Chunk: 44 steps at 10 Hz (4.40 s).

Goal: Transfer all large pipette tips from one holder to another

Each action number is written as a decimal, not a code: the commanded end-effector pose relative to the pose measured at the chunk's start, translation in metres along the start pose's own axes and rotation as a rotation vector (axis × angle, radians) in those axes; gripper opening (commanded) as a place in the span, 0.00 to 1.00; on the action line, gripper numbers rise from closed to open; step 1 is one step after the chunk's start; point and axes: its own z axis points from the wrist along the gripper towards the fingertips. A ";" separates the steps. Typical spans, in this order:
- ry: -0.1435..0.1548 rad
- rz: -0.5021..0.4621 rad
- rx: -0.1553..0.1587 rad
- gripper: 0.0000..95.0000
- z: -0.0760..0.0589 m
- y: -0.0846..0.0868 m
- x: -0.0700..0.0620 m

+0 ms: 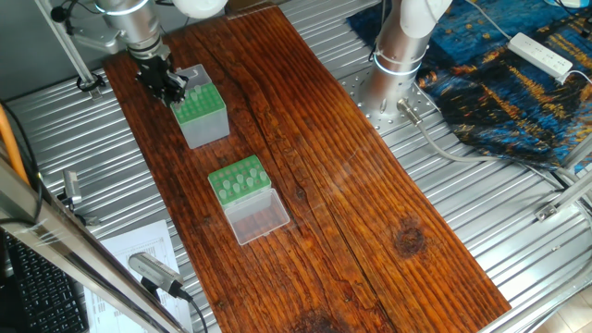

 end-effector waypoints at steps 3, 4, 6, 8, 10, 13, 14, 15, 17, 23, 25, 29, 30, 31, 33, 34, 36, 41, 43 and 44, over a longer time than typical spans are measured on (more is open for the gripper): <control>0.007 0.007 -0.002 0.20 0.005 0.000 -0.001; 0.009 0.006 -0.004 0.20 0.006 0.000 -0.002; 0.014 0.013 -0.006 0.20 0.008 0.001 -0.003; 0.017 0.018 -0.005 0.20 0.010 0.002 -0.003; 0.022 0.018 -0.001 0.20 0.012 0.003 -0.002; 0.023 0.021 0.001 0.20 0.014 0.004 0.001; 0.022 0.023 0.002 0.20 0.014 0.004 0.000; 0.023 0.023 0.003 0.20 0.014 0.004 0.000; 0.028 0.022 0.009 0.20 0.014 0.004 0.000; 0.043 0.016 0.027 0.20 0.014 0.004 0.001; 0.046 0.016 0.030 0.00 0.014 0.004 0.001; 0.045 0.011 0.029 0.00 0.013 0.004 0.001; 0.047 0.004 0.029 0.00 0.013 0.004 0.002; 0.047 0.002 0.029 0.00 0.013 0.004 0.002; 0.053 -0.006 0.028 0.00 0.009 0.004 0.001; 0.054 -0.005 0.026 0.00 0.008 0.003 0.000; 0.062 -0.008 0.022 0.00 0.003 0.003 -0.002; 0.075 -0.018 0.009 0.00 -0.018 0.006 -0.006; 0.084 -0.025 0.006 0.00 -0.030 0.008 -0.009; 0.089 -0.029 0.007 0.00 -0.036 0.009 -0.010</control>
